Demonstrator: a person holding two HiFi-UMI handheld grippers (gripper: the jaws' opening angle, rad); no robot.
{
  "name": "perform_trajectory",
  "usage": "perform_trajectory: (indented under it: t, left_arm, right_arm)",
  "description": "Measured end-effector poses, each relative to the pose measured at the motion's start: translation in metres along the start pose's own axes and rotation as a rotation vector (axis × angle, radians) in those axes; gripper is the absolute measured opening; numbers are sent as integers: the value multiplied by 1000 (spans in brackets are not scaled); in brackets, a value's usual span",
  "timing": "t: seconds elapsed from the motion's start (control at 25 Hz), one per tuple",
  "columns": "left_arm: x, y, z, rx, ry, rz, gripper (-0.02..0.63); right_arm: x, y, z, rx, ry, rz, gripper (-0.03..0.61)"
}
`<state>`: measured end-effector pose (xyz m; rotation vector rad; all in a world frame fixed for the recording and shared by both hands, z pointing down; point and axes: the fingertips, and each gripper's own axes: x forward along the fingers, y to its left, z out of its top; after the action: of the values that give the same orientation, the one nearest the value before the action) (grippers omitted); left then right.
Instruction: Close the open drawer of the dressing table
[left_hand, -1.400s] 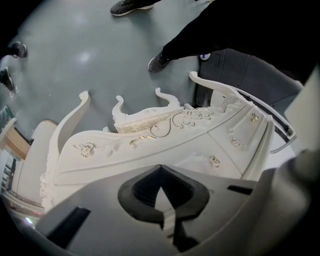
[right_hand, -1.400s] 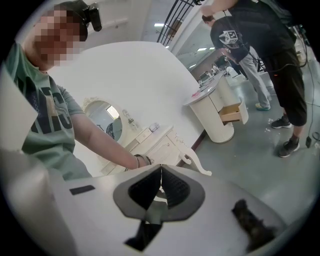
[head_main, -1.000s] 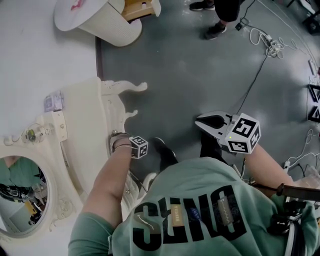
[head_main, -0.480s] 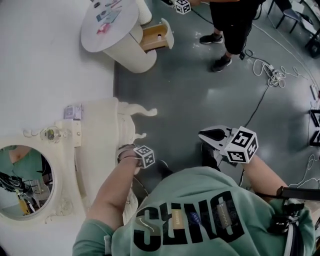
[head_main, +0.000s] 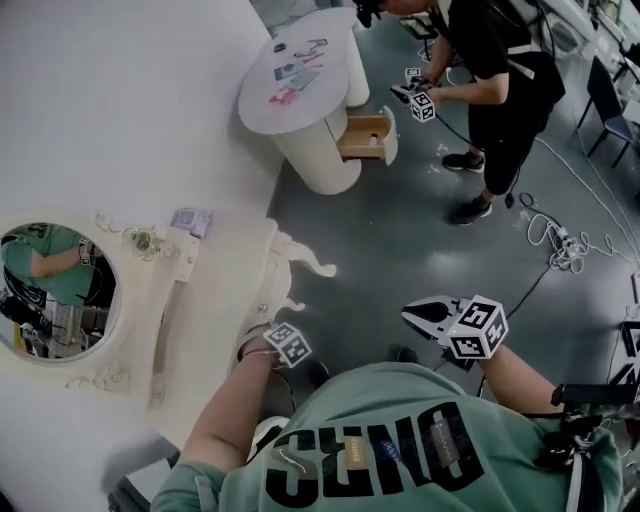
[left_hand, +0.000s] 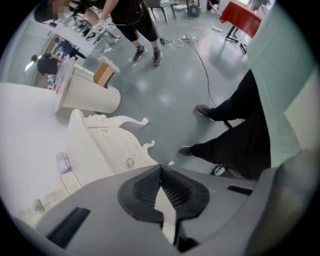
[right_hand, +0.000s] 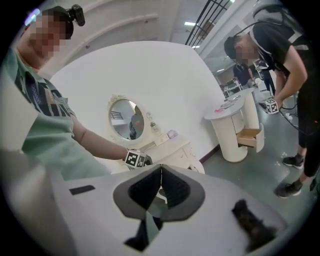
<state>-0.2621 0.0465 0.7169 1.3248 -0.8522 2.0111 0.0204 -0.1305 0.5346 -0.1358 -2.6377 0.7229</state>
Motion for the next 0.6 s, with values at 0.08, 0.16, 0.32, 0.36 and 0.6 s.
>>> perform_trajectory:
  t: [0.08, 0.16, 0.32, 0.36, 0.6]
  left_arm:
    - [-7, -14, -6, -99, -63, -23, 8]
    - [-12, -25, -19, -194, -123, -42, 8]
    - [-25, -27, -60, -393, -248, -39, 8]
    - [-28, -25, -72, -454, -285, -36, 8]
    - [-48, -7, -168, -789, -499, 6, 8]
  right_arm:
    - [6, 5, 1, -29, 33, 31, 11]
    - [18, 14, 8, -60, 55, 57, 11]
    - [56, 43, 35, -136, 75, 103, 11]
    - [68, 52, 41, -155, 82, 113, 11]
    - [142, 119, 68, -247, 133, 194, 12]
